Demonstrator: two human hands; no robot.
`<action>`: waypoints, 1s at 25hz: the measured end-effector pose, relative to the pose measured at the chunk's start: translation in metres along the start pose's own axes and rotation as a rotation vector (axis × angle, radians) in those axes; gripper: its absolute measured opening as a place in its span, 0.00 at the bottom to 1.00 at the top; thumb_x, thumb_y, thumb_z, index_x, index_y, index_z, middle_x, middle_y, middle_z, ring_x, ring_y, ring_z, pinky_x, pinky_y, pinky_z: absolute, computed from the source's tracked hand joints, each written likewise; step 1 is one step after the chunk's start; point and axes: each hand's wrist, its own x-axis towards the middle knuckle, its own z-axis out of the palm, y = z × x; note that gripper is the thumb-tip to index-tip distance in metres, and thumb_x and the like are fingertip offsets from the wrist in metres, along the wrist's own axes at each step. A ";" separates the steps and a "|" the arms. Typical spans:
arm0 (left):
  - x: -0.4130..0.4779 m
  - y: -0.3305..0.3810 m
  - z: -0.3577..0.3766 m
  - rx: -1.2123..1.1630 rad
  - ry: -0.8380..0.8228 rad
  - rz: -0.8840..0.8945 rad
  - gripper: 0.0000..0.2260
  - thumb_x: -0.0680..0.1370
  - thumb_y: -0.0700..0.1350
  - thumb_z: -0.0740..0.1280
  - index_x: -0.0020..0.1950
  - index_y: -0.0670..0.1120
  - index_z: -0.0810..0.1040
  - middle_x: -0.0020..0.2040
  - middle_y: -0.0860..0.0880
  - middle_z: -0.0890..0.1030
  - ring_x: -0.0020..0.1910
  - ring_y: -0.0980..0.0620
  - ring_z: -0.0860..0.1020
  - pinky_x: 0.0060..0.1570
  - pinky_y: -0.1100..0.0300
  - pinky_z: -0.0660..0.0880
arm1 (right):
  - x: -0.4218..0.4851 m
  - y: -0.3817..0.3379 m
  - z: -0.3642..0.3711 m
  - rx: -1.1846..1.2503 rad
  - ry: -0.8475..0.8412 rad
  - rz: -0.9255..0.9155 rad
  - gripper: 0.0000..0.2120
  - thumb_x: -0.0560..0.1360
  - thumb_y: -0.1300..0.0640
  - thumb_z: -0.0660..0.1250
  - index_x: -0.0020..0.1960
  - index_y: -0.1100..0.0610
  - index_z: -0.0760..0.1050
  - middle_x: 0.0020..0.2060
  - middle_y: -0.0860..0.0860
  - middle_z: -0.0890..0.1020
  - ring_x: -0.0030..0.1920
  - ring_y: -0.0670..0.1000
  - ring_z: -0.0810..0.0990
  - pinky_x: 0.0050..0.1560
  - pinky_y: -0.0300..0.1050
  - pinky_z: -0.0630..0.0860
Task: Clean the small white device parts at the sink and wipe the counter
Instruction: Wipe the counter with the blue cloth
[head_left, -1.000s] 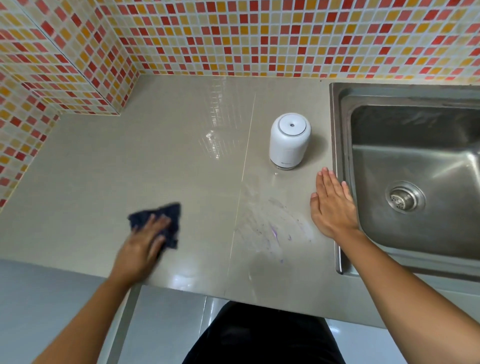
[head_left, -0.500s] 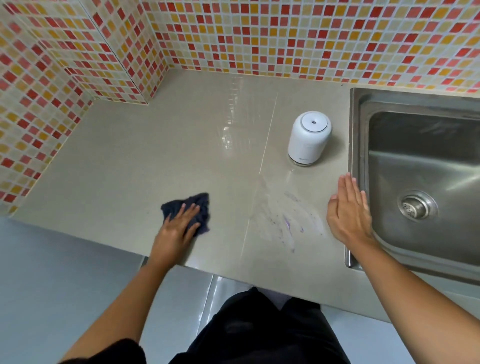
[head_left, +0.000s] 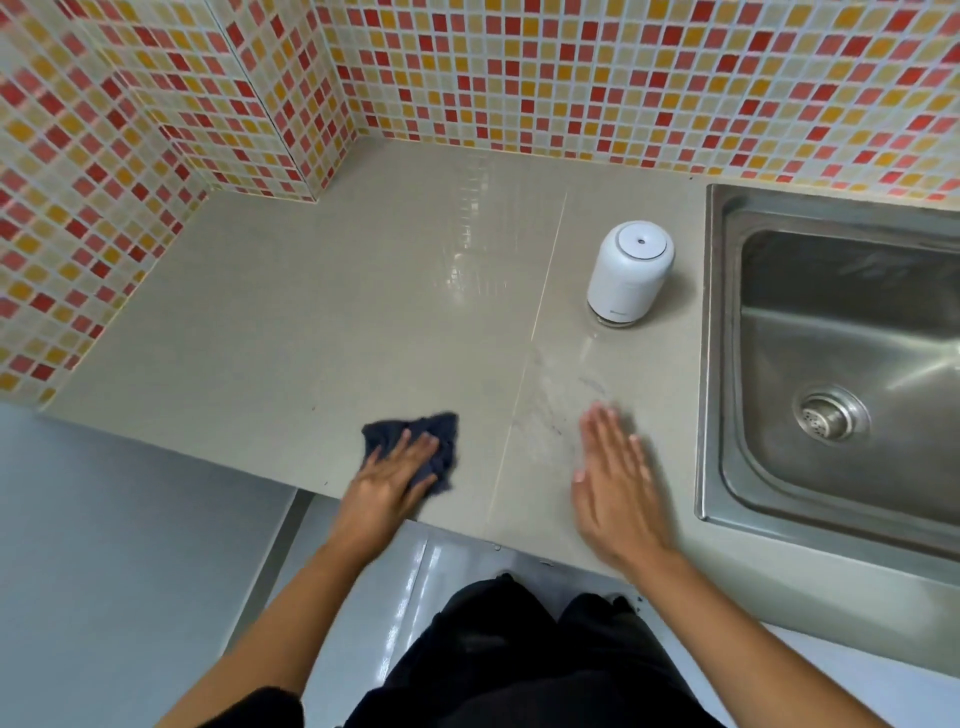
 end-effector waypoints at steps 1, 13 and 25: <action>0.012 -0.011 -0.003 -0.019 0.010 -0.111 0.25 0.81 0.57 0.51 0.65 0.41 0.75 0.64 0.43 0.78 0.65 0.41 0.73 0.59 0.44 0.74 | -0.003 -0.014 0.007 0.009 -0.028 -0.062 0.28 0.77 0.52 0.47 0.74 0.62 0.49 0.73 0.55 0.51 0.74 0.55 0.49 0.71 0.40 0.34; -0.057 -0.056 -0.027 -0.009 -0.078 -0.121 0.28 0.81 0.60 0.47 0.67 0.43 0.73 0.66 0.45 0.76 0.70 0.55 0.64 0.68 0.52 0.60 | -0.014 -0.061 0.060 -0.190 -0.157 -0.394 0.28 0.76 0.50 0.51 0.72 0.62 0.58 0.73 0.57 0.60 0.74 0.54 0.54 0.70 0.49 0.49; 0.029 -0.066 -0.025 0.007 -0.161 -0.254 0.24 0.78 0.61 0.49 0.73 0.57 0.62 0.76 0.54 0.59 0.76 0.49 0.51 0.72 0.43 0.53 | -0.013 -0.060 0.065 -0.141 -0.140 -0.402 0.28 0.75 0.51 0.50 0.72 0.63 0.58 0.73 0.57 0.61 0.73 0.53 0.55 0.69 0.51 0.54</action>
